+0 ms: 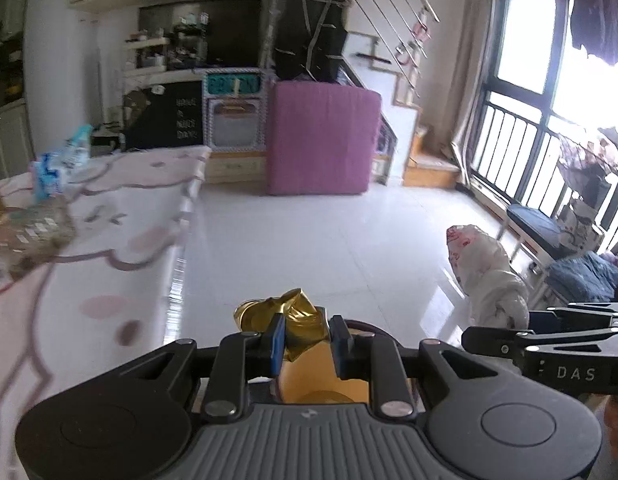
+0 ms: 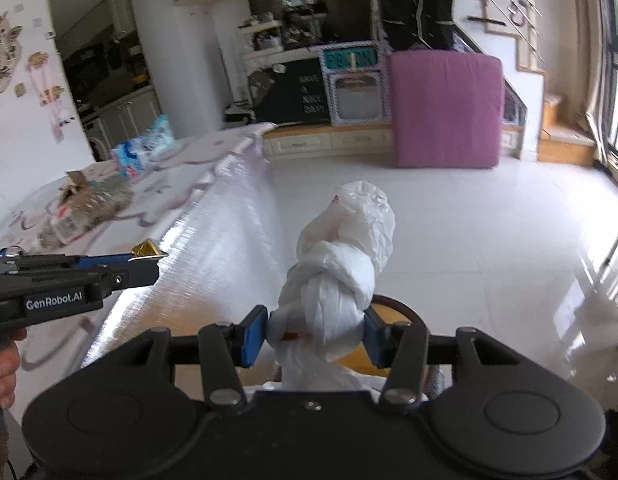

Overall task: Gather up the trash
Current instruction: 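Carry the plastic bag and gold wrapper with both tools to the wastebasket, then open the left tool to drop the gold wrapper into the wastebasket while the right tool releases the bag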

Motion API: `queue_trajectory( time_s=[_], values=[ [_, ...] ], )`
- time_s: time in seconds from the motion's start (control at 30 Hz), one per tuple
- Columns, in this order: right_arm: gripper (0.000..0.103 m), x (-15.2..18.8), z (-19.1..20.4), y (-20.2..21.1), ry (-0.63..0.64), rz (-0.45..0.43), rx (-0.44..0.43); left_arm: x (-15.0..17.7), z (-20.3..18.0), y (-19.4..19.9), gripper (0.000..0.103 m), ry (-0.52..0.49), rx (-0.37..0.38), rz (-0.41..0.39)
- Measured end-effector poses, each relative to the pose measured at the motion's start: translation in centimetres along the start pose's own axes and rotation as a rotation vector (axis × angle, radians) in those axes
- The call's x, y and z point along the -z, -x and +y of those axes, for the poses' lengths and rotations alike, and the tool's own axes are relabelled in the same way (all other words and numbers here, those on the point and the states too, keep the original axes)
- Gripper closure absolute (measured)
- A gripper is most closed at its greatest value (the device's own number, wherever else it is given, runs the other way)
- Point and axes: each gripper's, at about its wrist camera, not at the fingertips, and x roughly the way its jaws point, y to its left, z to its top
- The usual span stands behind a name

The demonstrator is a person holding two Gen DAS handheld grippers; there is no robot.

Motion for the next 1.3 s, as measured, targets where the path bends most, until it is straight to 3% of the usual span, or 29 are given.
queue_trajectory(
  time_s=[0.43, 0.7, 0.97, 1.07, 1.3],
  values=[
    [0.052, 3.5, -7.9, -4.8, -0.082, 0.137, 0.047, 2.5, -5.5, -10.8, 0.078, -0.015, 0.079, 0.191],
    [0.052, 5.4, -10.7, -9.7, -0.1, 0.24, 0.01, 5.2, -5.4, -19.4, 0.078, 0.051, 0.099, 0.365],
    [0.052, 5.7, -12.3, -16.5, -0.135, 0.325, -0.061, 7.0, -3.6, -27.9, 0.078, 0.115, 0.059, 0.478],
    [0.051, 5.8, -12.3, -19.6, -0.106, 0.362, -0.086, 7.5, -2.5, -30.0, 0.078, 0.132, 0.042, 0.509],
    [0.051, 6.3, -10.5, -25.6, 0.093, 0.439, -0.088, 8.3, -0.7, -33.1, 0.078, 0.187, 0.044, 0.544]
  ],
)
